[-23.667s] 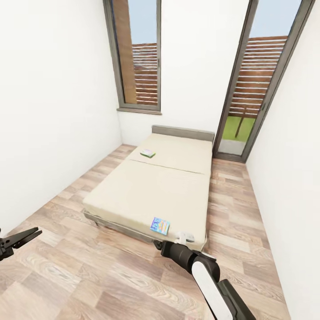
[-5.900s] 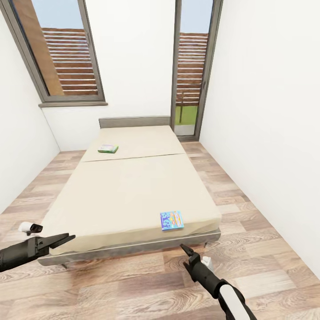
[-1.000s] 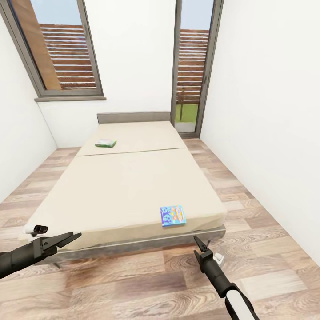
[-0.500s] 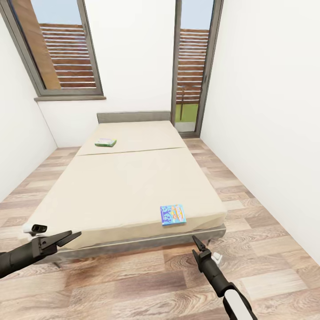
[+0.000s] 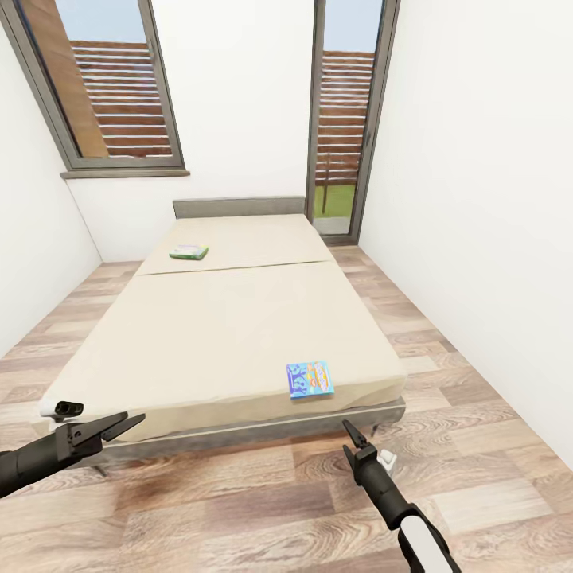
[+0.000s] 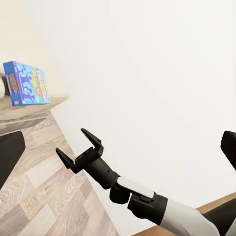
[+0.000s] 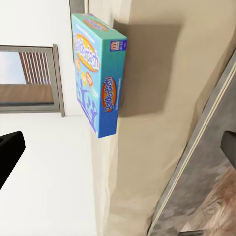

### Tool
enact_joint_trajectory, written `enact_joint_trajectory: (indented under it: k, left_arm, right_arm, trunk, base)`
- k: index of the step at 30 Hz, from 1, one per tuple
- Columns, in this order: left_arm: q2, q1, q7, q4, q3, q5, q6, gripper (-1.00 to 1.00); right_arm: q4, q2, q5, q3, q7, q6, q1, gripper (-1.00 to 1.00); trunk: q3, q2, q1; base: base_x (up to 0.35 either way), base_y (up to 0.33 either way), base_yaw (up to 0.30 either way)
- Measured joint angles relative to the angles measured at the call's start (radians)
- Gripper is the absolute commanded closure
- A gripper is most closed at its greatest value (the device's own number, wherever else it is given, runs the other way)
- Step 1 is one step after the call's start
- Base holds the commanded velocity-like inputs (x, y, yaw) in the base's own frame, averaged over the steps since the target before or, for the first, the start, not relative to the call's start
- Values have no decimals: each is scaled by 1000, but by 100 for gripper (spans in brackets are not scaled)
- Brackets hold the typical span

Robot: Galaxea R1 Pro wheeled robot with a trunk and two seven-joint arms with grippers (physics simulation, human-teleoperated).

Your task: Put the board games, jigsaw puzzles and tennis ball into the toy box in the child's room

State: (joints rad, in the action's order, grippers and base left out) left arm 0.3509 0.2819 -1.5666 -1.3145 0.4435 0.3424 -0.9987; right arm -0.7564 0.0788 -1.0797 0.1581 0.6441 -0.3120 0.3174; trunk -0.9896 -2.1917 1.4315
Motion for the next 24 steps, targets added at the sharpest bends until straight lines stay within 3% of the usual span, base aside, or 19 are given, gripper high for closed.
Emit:
enact_joint_trajectory:
  k: [18, 24]
  left_arm:
    - [0, -1, 0, 0, 4, 10, 1, -100]
    - [0, -2, 0, 0, 3, 19, 1, -100]
  right_arm:
    - [0, 1, -1, 0, 2, 0, 2, -100]
    - [0, 2, -4, 1, 2, 0, 3, -100]
  trunk:
    - [0, 0, 0]
    - [0, 0, 0]
  base:
    - [12, 0, 0]
    - [127, 0, 0]
